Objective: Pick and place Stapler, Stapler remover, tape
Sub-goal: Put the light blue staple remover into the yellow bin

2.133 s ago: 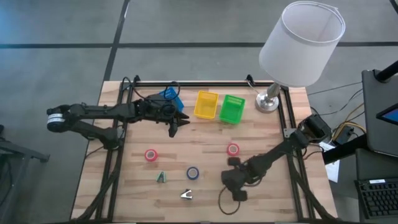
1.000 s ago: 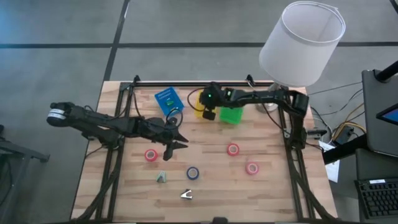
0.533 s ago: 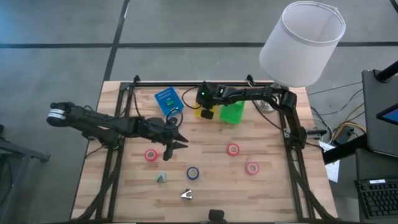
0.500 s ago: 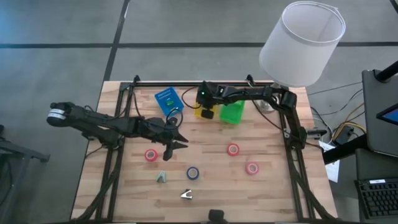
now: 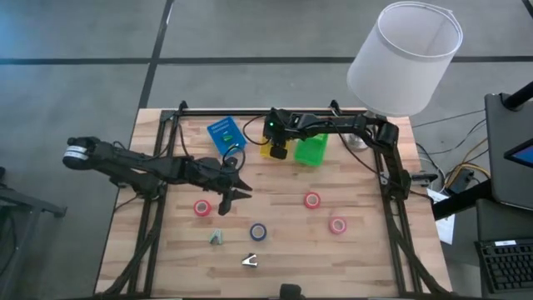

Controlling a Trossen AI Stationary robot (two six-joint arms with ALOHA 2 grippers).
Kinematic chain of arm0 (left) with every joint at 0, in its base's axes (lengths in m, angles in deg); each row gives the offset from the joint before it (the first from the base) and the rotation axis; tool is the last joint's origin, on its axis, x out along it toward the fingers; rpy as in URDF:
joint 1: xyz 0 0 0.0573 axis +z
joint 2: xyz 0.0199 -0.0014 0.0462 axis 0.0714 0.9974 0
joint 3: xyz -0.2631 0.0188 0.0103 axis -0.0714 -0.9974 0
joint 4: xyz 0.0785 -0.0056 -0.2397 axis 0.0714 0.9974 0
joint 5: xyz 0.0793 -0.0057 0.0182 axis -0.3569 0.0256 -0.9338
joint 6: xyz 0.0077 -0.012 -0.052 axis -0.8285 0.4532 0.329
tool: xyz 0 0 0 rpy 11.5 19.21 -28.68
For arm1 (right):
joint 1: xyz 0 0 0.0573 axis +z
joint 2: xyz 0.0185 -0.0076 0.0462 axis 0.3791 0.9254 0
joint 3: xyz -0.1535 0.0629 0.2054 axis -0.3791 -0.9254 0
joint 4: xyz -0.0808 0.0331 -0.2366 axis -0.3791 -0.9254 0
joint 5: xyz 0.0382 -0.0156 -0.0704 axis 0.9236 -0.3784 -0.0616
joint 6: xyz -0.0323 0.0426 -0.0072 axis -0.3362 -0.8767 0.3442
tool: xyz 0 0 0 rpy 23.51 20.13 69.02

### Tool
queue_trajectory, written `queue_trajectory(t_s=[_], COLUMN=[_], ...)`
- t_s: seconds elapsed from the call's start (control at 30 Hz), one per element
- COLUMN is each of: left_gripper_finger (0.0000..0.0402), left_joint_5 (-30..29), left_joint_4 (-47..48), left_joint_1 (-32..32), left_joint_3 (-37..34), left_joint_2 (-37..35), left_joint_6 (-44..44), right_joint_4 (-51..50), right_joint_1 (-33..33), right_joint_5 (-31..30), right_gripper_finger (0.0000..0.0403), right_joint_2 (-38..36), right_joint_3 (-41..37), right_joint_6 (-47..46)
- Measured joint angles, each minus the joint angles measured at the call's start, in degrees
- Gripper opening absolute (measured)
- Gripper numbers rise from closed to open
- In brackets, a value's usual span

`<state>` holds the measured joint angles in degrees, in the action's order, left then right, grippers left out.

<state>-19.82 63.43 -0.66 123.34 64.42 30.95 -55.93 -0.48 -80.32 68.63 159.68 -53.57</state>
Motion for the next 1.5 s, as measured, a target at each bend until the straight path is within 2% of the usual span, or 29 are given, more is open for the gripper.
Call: queue_trajectory(t_s=[0.13,0.23,0.43,0.57,0.67,0.8,0.93,1.03,1.17,1.27,1.5], left_gripper_finger=[0.0112,0.0112,0.0111,0.0101,0.0093,0.0085,0.0083,0.0083,0.0083,0.0083,0.0083], left_joint_5=[0.0,0.0,0.4,0.1,-4.2,-7.8,-7.9,-7.5,-4.1,-0.9,7.9], left_joint_4=[1.7,3.2,3.6,3.6,3.8,7.7,15.4,25.6,36.6,36.9,33.6], left_joint_1=[0.0,0.0,-2.0,-6.3,-10.7,-16.1,-20.3,-22.6,-24.8,-25.6,-25.7], left_joint_3=[0.0,-0.3,-1.7,-1.6,-0.8,0.4,0.6,0.6,0.3,-0.3,-0.4], left_joint_2=[0.0,0.0,0.0,0.0,0.1,0.1,0.1,0.3,0.3,0.7,5.2], left_joint_6=[0.0,0.1,2.3,5.1,6.7,10.0,19.1,33.4,52.5,59.7,67.1], right_joint_4=[-4.5,-8.8,-16.2,-17.2,-16.9,-13.7,-9.7,-6.3,-5.2,-5.2,-5.7], right_joint_1=[1.7,3.5,10.1,15.2,18.5,20.8,21.4,21.4,21.4,21.4,21.4], right_joint_5=[-0.1,0.0,0.3,0.7,0.8,5.5,10.1,11.0,11.0,11.0,10.9], right_gripper_finger=[0.0168,0.0169,0.0163,0.0160,0.0162,0.0168,0.0169,0.0169,0.0169,0.0169,0.0169], right_joint_2=[-2.9,-6.4,-13.4,-18.0,-21.2,-25.4,-28.9,-31.0,-32.9,-33.9,-34.4], right_joint_3=[0.0,0.0,-1.2,-4.4,-8.0,-14.3,-20.8,-24.8,-28.4,-30.1,-32.9], right_joint_6=[-1.2,-5.7,-11.3,-11.8,-12.7,-15.1,-15.4,-16.5,-16.0,-15.8,-14.3])
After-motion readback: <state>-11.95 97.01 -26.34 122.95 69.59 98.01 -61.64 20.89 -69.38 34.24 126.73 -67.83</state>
